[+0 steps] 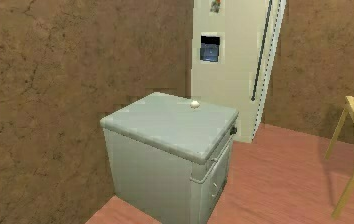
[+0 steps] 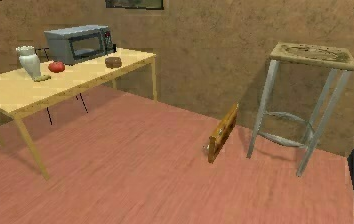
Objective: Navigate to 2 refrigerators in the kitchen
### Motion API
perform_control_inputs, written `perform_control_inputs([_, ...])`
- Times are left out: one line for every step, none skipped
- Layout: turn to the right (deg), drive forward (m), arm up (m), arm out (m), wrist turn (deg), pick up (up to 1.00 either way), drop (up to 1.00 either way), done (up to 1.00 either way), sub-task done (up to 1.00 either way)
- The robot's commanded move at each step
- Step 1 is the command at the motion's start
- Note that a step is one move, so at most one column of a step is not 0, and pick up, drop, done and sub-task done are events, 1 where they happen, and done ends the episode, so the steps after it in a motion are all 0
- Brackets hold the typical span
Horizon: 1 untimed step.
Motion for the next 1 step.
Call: perform_control_inputs([0.0, 0.00, 0.00, 0.00, 0.0, 0.00, 0.00, 0.00, 1.00])
